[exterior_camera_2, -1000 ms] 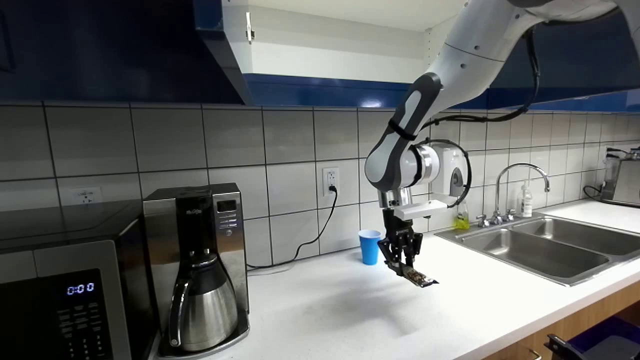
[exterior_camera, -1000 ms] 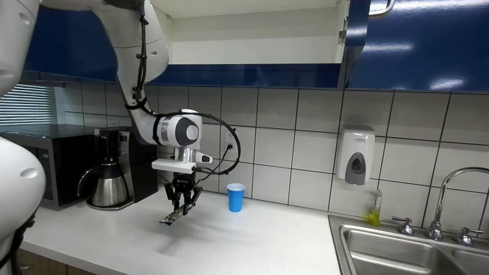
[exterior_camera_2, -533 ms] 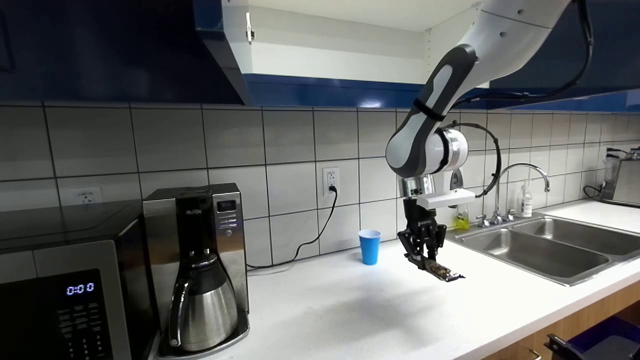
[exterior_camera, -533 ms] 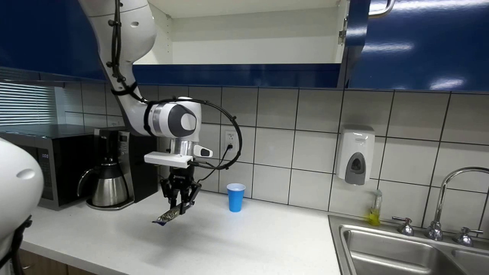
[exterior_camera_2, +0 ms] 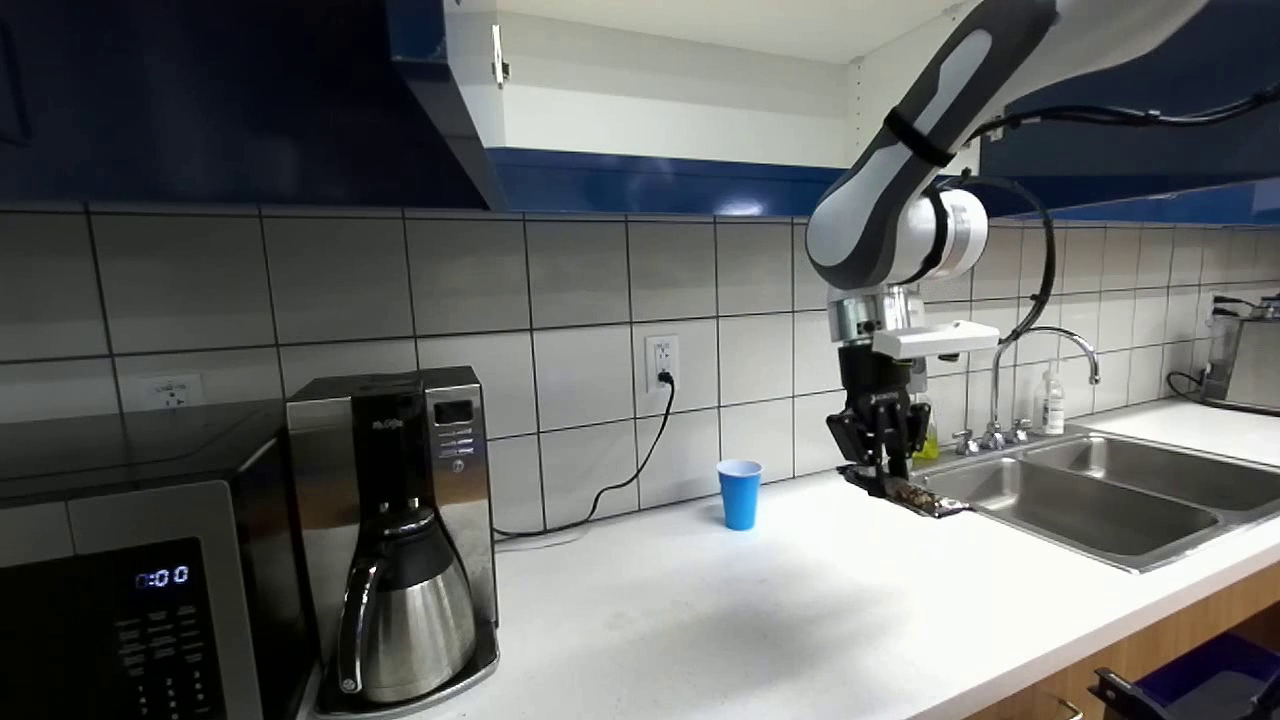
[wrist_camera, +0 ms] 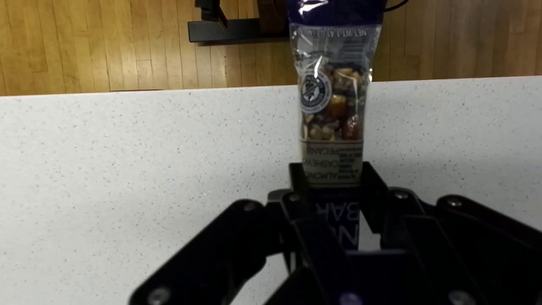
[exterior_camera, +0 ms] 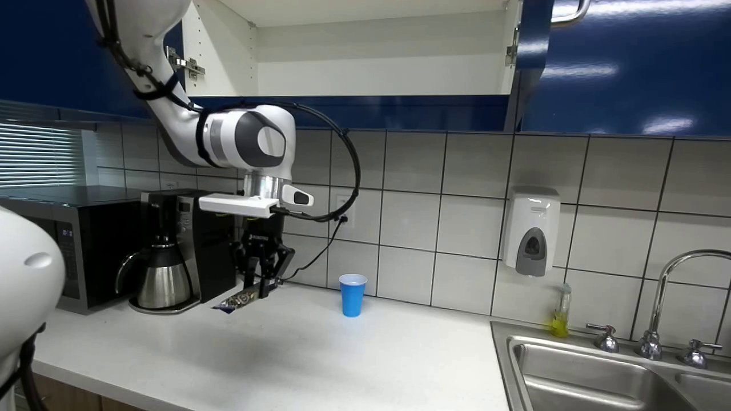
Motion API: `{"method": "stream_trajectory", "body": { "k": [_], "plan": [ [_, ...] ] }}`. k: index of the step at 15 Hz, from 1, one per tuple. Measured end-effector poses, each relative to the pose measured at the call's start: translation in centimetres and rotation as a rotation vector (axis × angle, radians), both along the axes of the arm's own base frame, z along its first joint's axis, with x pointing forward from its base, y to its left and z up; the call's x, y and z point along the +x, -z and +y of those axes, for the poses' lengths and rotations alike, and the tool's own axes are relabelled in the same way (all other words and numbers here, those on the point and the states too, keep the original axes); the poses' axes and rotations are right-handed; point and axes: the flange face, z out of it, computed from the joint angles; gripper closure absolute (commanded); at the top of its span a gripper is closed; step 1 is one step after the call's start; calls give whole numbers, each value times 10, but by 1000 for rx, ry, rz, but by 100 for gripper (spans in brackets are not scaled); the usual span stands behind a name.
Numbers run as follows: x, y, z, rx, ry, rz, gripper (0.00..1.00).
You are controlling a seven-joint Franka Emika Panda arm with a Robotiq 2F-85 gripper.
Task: Pick up the object from the counter and put it in the cabinet
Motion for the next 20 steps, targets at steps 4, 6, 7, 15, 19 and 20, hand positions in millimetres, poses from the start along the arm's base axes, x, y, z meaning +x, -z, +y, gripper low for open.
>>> {"method": "stream_trajectory", "body": {
  "k": [4,6,7,15,19,20],
  "plan": [
    [-21,-53,-6,11,9,-6,91],
    [-33,-80,-9,16,16,-11,91],
    [-38,-94,-11,19,19,-15,91],
    [-63,-214,-18,27,32,-105,91],
    [-67,-275,-21,27,48,-189,91],
    [-68,-290,-21,29,55,-206,91]
  ]
}}
